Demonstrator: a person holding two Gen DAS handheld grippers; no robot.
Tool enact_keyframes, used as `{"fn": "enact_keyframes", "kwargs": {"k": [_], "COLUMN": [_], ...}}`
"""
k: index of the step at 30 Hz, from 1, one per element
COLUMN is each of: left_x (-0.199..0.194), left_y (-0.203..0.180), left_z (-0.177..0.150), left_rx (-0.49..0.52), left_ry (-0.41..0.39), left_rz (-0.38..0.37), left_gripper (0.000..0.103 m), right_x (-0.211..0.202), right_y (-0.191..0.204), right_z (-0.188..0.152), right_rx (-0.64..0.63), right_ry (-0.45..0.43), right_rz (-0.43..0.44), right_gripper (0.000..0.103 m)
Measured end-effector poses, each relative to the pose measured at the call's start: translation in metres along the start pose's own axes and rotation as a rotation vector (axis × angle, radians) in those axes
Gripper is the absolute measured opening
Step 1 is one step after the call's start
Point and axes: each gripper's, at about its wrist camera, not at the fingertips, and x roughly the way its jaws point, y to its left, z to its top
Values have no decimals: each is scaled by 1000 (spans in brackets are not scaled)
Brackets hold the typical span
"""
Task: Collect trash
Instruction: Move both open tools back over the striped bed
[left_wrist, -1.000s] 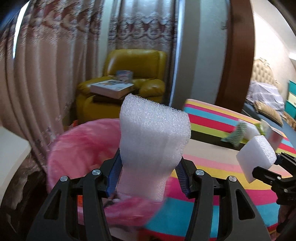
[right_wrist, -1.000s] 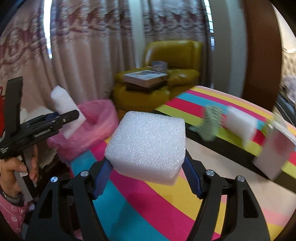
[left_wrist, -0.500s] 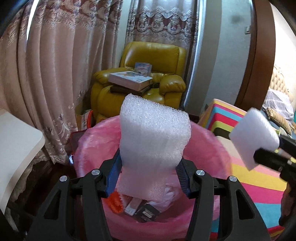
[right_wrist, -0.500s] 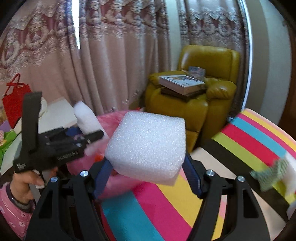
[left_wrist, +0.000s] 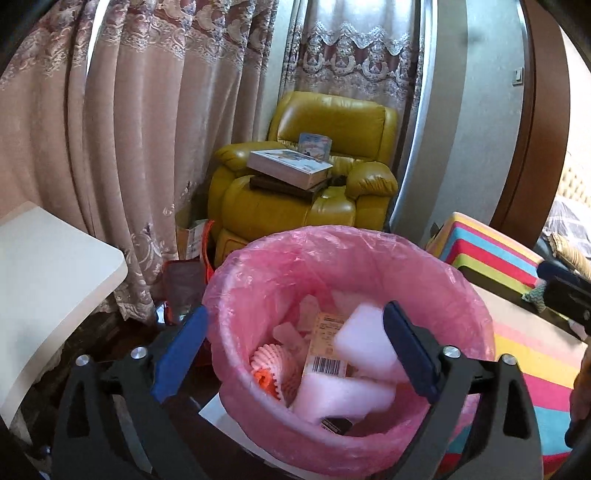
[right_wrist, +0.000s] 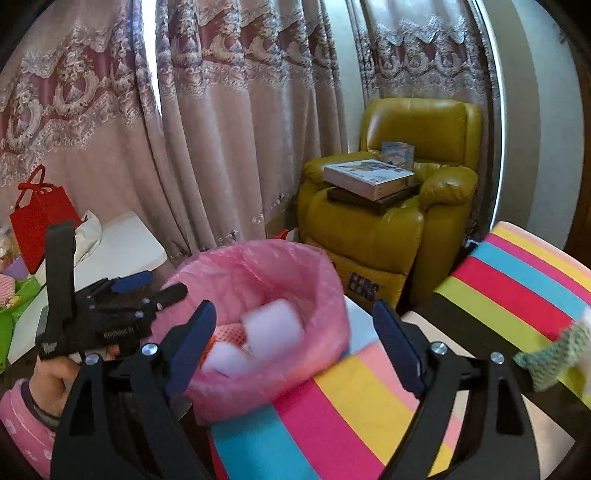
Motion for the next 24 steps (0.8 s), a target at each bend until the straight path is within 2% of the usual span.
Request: {"fn": "enact_keyframes", "kwargs": {"k": [6, 12, 19, 24], "left_x": [-5, -5, -2, -3], "left_y": [-26, -82, -150, -186], "left_z": [2, -5, -17, -23], "left_rx": [23, 111, 216, 261], "left_ry": [0, 18, 51, 62], "left_rz": [-35, -100, -182, -244], "left_gripper": [89, 89, 89, 89], "right_x": [-39, -77, -132, -165], "right_y": [-34, -69, -124, -173], "right_z": [-29, -51, -78, -92], "right_rx": [56, 113, 217, 316], "right_ry": [-8, -28, -86, -105], "right_rz": [-98, -219, -432, -545], "right_gripper": [84, 84, 84, 84]}}
